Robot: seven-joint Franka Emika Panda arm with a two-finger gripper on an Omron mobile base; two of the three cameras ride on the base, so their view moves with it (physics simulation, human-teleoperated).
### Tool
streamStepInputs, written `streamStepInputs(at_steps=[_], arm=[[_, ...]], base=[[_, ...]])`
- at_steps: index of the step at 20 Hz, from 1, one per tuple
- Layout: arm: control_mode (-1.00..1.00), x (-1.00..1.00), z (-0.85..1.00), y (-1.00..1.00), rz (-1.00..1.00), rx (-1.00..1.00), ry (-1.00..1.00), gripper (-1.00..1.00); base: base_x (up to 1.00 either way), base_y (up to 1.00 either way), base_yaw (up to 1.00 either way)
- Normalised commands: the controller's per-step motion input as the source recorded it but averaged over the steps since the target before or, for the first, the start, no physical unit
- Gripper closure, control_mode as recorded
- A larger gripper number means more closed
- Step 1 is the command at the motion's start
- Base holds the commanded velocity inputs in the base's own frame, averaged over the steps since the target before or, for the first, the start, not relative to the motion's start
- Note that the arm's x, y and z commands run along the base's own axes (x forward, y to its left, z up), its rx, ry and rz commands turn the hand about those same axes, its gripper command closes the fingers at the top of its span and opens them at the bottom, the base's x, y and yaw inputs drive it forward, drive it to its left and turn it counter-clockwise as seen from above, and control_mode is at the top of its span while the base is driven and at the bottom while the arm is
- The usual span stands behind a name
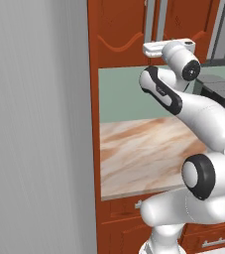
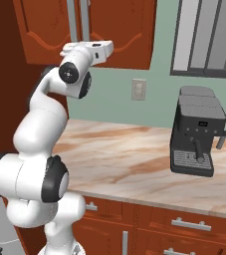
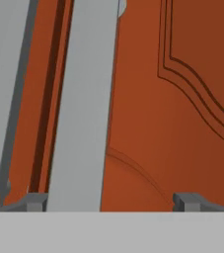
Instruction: Get the candle and the beer from the cabinet and move them to the dining counter.
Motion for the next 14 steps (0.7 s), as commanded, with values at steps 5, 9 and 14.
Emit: streamStepInputs(at_steps=[5,9,14], arm=[[-1.0,0.38,0.0,0.02,0.0,0.0,0.0,-1.0],[-1.0,0.35,-0.02,0.04,0.0,0.0,0.0,1.0],[-1.0,0.36,-0.11,0.26,0.0,0.0,0.0,1.0]], base=[[0.0,0.0,0.0],[0.0,0.0,0.0],[0.0,0.0,0.0]])
